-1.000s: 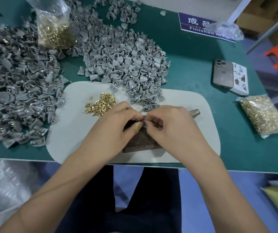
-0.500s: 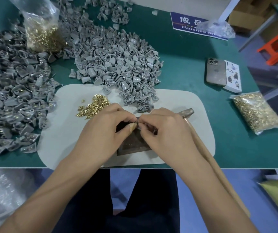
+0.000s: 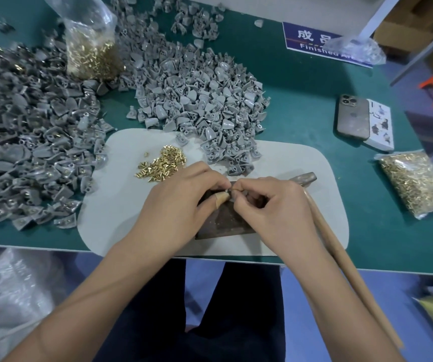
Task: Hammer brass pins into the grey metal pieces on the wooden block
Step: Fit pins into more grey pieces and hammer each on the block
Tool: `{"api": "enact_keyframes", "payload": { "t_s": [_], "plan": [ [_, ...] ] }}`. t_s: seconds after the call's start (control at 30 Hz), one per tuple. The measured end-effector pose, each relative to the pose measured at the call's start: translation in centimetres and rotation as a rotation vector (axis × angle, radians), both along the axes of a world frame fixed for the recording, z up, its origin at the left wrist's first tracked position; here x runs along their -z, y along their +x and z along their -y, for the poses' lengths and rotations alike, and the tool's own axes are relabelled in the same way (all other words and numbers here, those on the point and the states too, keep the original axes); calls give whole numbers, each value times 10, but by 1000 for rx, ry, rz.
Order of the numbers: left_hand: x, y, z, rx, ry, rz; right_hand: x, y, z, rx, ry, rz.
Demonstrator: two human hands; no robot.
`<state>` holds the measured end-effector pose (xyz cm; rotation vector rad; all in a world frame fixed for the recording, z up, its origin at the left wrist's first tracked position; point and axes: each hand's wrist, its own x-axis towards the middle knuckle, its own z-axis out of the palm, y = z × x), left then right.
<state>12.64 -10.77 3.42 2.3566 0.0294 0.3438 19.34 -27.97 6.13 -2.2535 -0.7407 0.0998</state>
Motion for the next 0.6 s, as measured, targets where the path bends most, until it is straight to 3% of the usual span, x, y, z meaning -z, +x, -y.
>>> {"api": "enact_keyframes", "payload": {
  "t_s": [0.27, 0.47, 0.6],
  "plan": [
    [-1, -1, 2, -75, 62, 13, -1, -2, -1, 22, -27, 9],
    [3, -2, 3, -102, 30, 9, -2, -11, -8, 113, -245, 277],
    [1, -5, 2, -90, 13, 29, 1, -12, -3, 126, -133, 151]
  ]
}}
